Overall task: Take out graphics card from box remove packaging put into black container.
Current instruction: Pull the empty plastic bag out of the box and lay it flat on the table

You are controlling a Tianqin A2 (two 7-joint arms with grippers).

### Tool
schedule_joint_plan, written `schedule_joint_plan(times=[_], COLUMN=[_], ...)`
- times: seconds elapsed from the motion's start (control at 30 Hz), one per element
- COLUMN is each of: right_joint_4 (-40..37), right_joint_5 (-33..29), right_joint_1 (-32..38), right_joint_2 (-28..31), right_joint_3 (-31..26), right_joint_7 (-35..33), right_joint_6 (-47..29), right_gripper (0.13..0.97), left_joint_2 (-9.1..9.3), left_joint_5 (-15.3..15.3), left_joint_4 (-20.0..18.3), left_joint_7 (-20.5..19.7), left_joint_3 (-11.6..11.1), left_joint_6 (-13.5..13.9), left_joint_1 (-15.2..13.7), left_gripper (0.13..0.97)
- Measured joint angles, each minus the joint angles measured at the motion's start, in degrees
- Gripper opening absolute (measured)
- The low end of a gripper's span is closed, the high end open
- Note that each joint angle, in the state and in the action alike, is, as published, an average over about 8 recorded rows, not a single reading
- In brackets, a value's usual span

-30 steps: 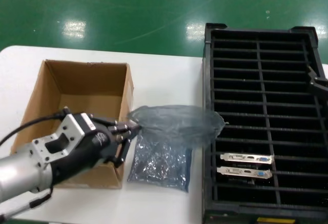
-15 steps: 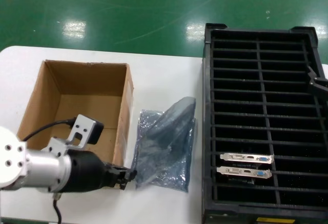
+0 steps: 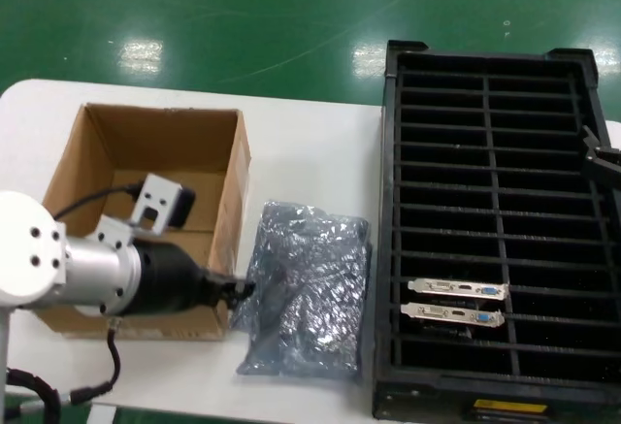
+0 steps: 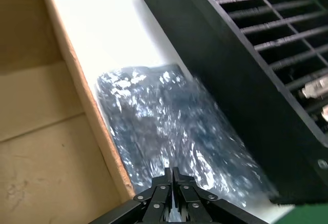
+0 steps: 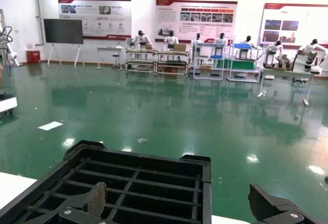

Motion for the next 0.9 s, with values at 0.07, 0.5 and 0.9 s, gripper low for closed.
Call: schedule_joint_plan(times=[0.07, 0.5, 0.9], right_joint_4=[0.0, 0.0, 0.7], right_joint_5=[0.0, 0.0, 1.8], right_joint_1=[0.0, 0.0, -1.4], right_joint_2=[0.0, 0.0, 0.4], right_joint_3=[0.0, 0.0, -1.2], right_joint_7=[0.0, 0.0, -1.0], right_joint_6=[0.0, 0.0, 1.6], right_gripper=[0.966, 0.966, 0.966], left_joint_2=[-0.55, -6.59, -5.29], left_joint_5=[-1.3, -18.0, -16.1], left_joint_4=[-0.5, -20.4, -27.5], left_joint_7=[-0.3, -4.3, 6.7], left_joint_3=[-0.1, -5.4, -10.4], left_joint_6=[-0.7, -2.9, -17.7], left_joint_1=[-0.5, 2.0, 8.1], left_gripper=[0.202, 0.416, 0.621])
